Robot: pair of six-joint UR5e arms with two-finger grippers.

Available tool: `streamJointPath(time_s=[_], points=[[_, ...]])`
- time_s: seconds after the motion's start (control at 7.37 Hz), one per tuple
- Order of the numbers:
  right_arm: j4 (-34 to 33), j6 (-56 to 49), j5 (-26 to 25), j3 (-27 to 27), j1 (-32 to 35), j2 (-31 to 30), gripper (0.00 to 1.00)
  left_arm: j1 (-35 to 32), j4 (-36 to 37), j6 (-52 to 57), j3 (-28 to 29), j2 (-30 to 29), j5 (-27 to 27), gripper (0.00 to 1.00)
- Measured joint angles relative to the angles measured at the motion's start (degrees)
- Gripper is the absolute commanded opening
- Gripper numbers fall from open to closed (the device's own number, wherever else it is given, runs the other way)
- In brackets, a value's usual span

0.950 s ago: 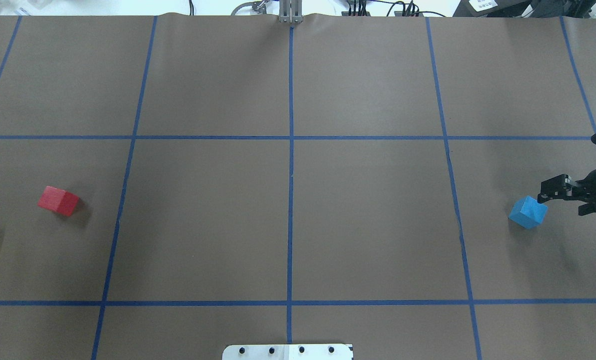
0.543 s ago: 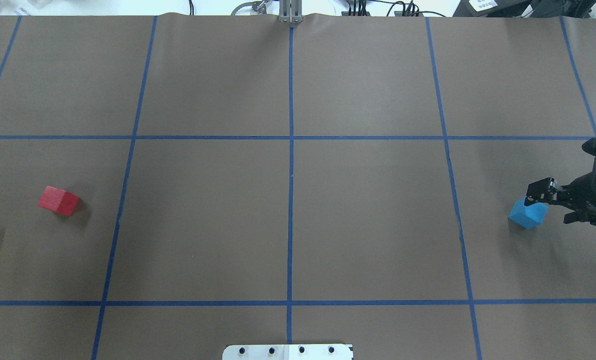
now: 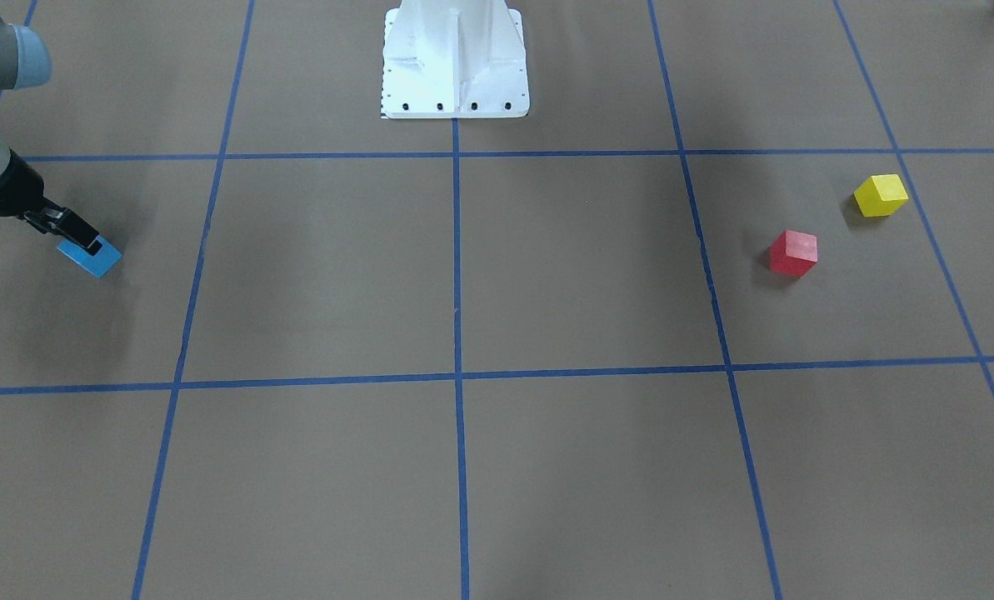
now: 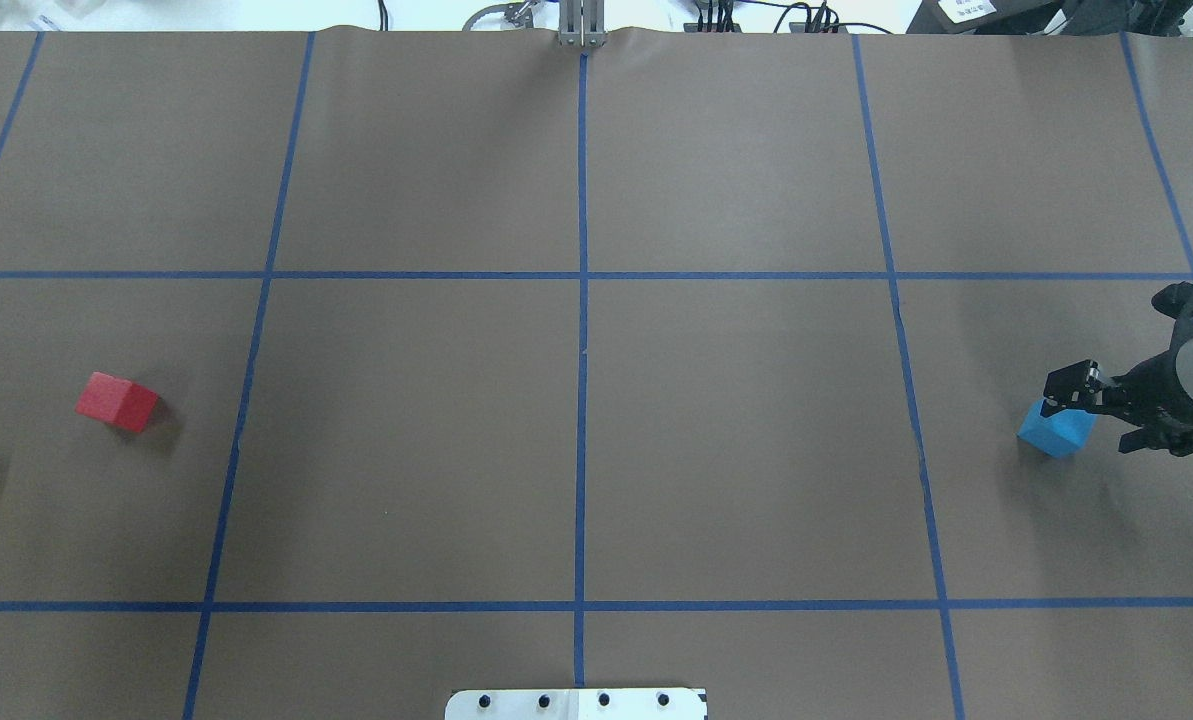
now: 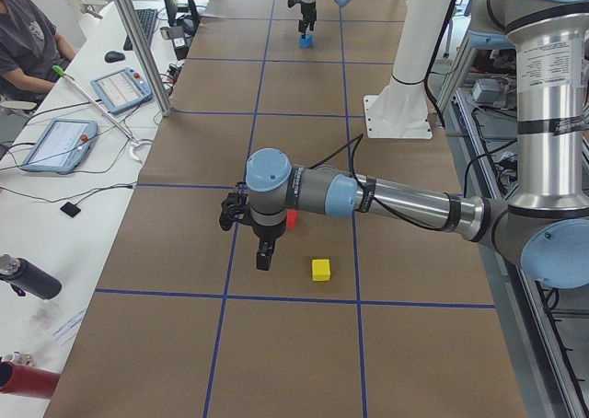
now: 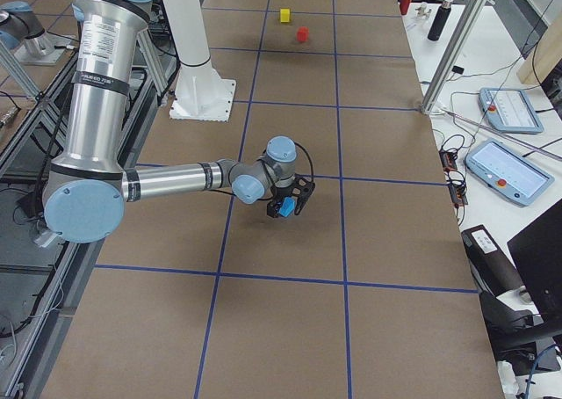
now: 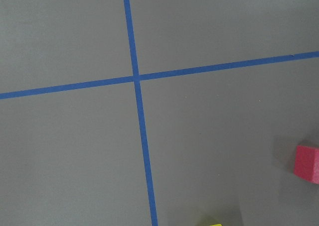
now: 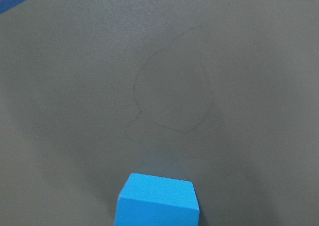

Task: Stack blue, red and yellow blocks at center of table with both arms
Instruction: 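Lower the right gripper onto the blue cube and close on it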

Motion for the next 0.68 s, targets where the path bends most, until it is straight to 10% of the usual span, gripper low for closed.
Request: streamJointPath(time_s=[0.41,0.68], points=[[0.17,1.96,-0.06,-2.13,-0.84,2.05,0.89,-0.01,0.00,0.03,0.01,0.07,0.08,1.00],[0.55,2.25,-0.07,-2.47,-0.91,2.26,0.08,-0.01,0.00,0.03,0.02,0.07,0.11,1.00]])
